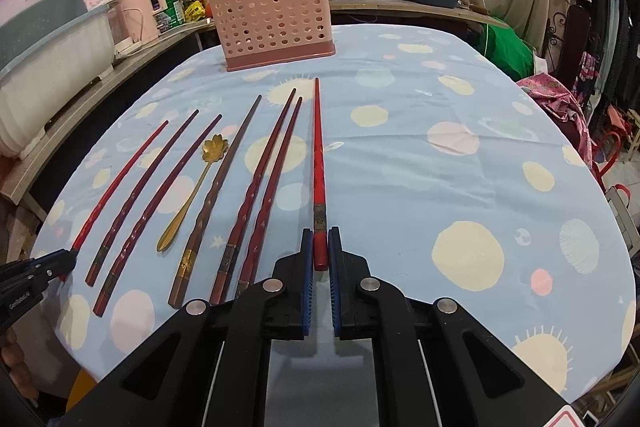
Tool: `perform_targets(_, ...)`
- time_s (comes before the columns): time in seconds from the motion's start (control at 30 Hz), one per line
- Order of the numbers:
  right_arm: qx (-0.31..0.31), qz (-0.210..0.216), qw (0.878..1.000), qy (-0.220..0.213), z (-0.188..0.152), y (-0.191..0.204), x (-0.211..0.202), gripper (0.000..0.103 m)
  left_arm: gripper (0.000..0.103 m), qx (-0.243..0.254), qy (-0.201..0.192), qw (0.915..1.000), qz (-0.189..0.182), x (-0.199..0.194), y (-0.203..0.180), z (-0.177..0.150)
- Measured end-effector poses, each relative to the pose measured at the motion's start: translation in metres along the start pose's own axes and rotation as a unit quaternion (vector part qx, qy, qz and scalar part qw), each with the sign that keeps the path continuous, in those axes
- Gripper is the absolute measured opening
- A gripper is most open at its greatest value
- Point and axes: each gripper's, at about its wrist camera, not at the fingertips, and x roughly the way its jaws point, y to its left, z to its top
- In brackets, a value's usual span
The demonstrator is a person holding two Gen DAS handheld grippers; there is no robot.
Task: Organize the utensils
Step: 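Lower the right gripper onto a red chopstick and close it, then carry the red chopstick with the right gripper above the pink basket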
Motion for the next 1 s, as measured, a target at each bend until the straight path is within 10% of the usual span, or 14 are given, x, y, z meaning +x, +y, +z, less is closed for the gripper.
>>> perform_targets(0.43,0.034,0.02,0.997,-0.068,0.051,-0.022,-0.051,0.007,0.007,-0.012,-0.044,0.9988,-0.017,-0.043,0.003,0.049)
perform_targets(1.0,0.041,0.051,0.987,-0.148,0.191,-0.043,-0.075,0.007,0.007,0.02,-0.154,0.9877,-0.015,-0.094,-0.017,0.206)
